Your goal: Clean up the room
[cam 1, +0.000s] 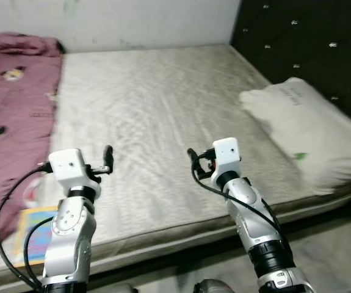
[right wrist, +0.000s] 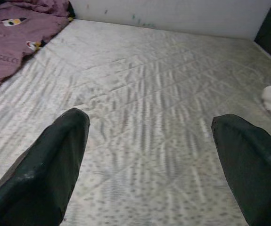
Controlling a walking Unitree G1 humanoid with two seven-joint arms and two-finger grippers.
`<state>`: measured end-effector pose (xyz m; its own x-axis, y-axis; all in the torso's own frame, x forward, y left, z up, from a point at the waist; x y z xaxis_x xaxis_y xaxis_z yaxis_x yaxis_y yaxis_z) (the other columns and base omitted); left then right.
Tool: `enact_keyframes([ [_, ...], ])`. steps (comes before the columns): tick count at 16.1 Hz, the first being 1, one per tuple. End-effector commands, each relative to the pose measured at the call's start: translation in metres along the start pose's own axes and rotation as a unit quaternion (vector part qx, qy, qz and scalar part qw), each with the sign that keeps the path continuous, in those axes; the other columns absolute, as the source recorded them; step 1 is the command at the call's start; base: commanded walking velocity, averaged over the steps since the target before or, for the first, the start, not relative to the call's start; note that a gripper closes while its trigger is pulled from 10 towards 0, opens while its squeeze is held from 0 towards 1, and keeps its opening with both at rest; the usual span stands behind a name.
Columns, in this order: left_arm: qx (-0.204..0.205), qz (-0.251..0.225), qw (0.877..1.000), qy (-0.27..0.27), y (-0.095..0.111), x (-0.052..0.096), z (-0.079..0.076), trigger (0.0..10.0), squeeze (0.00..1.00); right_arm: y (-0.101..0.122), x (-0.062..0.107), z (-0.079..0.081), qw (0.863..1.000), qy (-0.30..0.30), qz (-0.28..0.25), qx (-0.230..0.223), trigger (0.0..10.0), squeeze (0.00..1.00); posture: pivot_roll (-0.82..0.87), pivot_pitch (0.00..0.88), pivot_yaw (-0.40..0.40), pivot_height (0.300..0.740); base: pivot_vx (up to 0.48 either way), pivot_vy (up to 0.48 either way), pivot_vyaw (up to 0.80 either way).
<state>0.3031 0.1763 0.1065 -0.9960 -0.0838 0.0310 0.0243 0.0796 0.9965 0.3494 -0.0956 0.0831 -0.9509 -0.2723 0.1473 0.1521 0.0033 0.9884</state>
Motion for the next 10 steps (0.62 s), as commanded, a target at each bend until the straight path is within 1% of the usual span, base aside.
enact_keyframes([
  [1,0.003,0.002,1.000,-0.024,0.001,-0.003,-0.015,10.0,0.00,0.001,0.003,-0.016,1.000,-0.023,0.000,0.004,10.0,0.00,-0.12,0.044,0.000,0.740,0.000,0.480,0.00],
  [4,0.000,0.001,0.999,-0.034,0.002,-0.008,-0.021,10.0,0.00,0.002,0.005,-0.019,1.000,-0.030,-0.002,0.002,10.0,0.00,-0.14,0.045,0.008,0.740,0.000,0.480,0.00],
  [6,0.000,0.002,1.000,-0.031,0.001,-0.008,-0.020,10.0,0.00,0.004,0.005,-0.018,1.000,-0.025,-0.010,-0.003,10.0,0.00,-0.13,0.044,0.003,0.740,0.000,0.480,0.00],
  [8,-0.001,0.003,1.000,-0.020,0.000,-0.006,-0.016,10.0,0.00,0.007,0.003,-0.015,1.000,-0.014,-0.012,0.006,10.0,0.00,-0.13,0.043,-0.001,0.740,0.000,0.480,0.00],
  [9,-0.003,0.002,1.000,-0.016,0.001,-0.006,-0.015,10.0,0.00,0.011,0.001,-0.012,1.000,-0.011,-0.022,0.016,10.0,0.00,-0.12,0.042,-0.004,0.740,0.000,0.480,0.80],
  [10,-0.003,0.003,1.000,-0.015,0.001,-0.006,-0.014,10.0,0.00,0.011,0.001,-0.011,1.000,-0.012,-0.023,0.011,10.0,0.00,-0.12,0.041,-0.005,0.740,0.000,0.480,0.80],
])
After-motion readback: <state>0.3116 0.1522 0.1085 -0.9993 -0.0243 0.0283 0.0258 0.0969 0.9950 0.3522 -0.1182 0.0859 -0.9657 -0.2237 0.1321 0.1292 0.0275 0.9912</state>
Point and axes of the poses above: a point about 5 cm out from each wrist's last joint towards the gripper, its own x axis pointing back from the gripper into the wrist, its own y axis along the axis of the wrist's last joint, z = x × y, the point moved 4 cm from there along -x, pointing out of the wrist towards the gripper, and after that the axes turned 6 degrees about -x, right-handed, at the moved point
